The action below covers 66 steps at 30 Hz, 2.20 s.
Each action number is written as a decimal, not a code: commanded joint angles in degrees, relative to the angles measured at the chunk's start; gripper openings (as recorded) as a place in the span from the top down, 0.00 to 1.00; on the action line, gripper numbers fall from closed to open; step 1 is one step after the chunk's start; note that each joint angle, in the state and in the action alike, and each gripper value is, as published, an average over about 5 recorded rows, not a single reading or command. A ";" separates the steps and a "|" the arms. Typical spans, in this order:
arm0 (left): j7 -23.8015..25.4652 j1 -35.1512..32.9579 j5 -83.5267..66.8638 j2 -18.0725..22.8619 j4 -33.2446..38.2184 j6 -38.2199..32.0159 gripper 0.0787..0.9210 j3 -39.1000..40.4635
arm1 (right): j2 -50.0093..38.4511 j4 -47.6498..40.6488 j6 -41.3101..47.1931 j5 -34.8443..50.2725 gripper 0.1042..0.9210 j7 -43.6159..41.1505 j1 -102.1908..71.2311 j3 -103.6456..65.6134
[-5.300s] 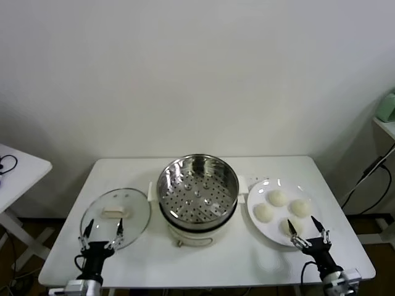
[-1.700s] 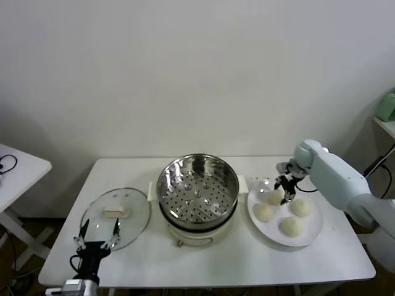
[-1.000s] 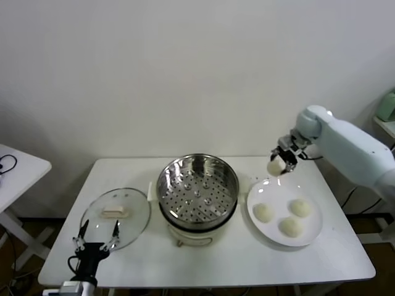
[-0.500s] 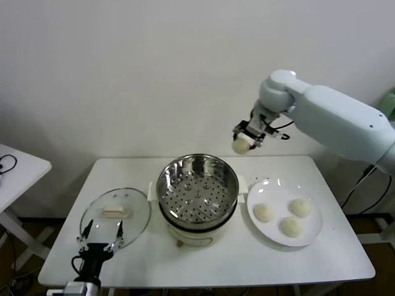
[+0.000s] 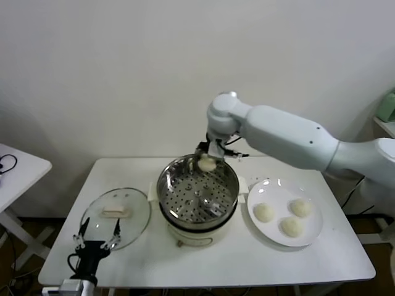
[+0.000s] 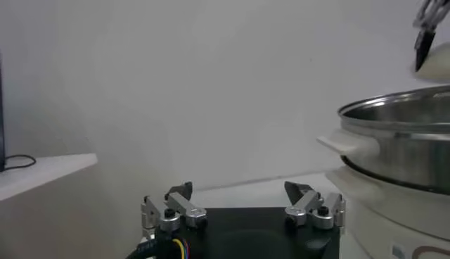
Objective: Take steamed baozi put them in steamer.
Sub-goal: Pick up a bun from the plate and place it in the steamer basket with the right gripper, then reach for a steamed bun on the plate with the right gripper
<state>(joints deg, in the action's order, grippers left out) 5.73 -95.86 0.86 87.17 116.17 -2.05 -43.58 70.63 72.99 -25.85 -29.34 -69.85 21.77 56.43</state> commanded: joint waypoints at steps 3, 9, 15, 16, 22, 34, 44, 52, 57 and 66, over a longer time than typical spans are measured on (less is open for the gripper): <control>0.08 0.14 0.37 0.23 0.78 1.25 0.12 0.33 | 6.11 -6.07 -4.22 -10.71 0.35 0.76 -6.60 -1.80; 0.08 0.06 0.70 0.45 0.56 1.17 0.12 0.50 | 7.37 -8.70 -4.73 -11.66 0.35 1.04 -8.94 -2.43; 0.02 -0.01 0.65 0.49 0.12 1.08 0.12 0.39 | 8.00 -9.89 -4.96 -11.87 0.34 1.10 -9.70 -2.77; 0.02 -0.02 0.64 0.49 0.08 1.06 0.12 0.38 | 8.04 -9.98 -4.97 -11.75 0.34 1.08 -9.69 -2.76; -0.01 -0.07 0.58 0.50 -0.13 0.99 0.12 0.35 | 8.09 -10.08 -5.00 -11.09 0.26 1.71 -9.62 -2.83; -0.14 -0.09 0.51 0.73 0.00 0.99 0.12 0.56 | 0.49 -1.15 -6.18 -2.06 0.12 -0.95 -1.26 -1.77; -0.36 0.45 0.52 0.44 0.17 1.37 0.12 1.49 | -20.14 6.53 17.97 37.21 0.12 1.36 19.36 13.41; -0.31 0.94 0.81 0.31 0.78 1.69 0.12 3.04 | -30.72 1.97 28.72 48.33 0.12 2.42 16.13 18.92; -0.16 1.00 1.12 0.31 0.92 1.77 0.12 3.67 | -34.87 1.17 32.93 46.94 0.12 2.49 4.66 13.40; -0.21 0.91 1.15 0.35 1.41 1.88 0.12 3.66 | -31.95 -4.67 34.50 39.81 0.12 4.49 -12.54 3.56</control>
<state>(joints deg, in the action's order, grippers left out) 5.50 -94.98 2.05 87.58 117.53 -0.22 -40.09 41.50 70.78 3.89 9.42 -66.21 19.41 64.08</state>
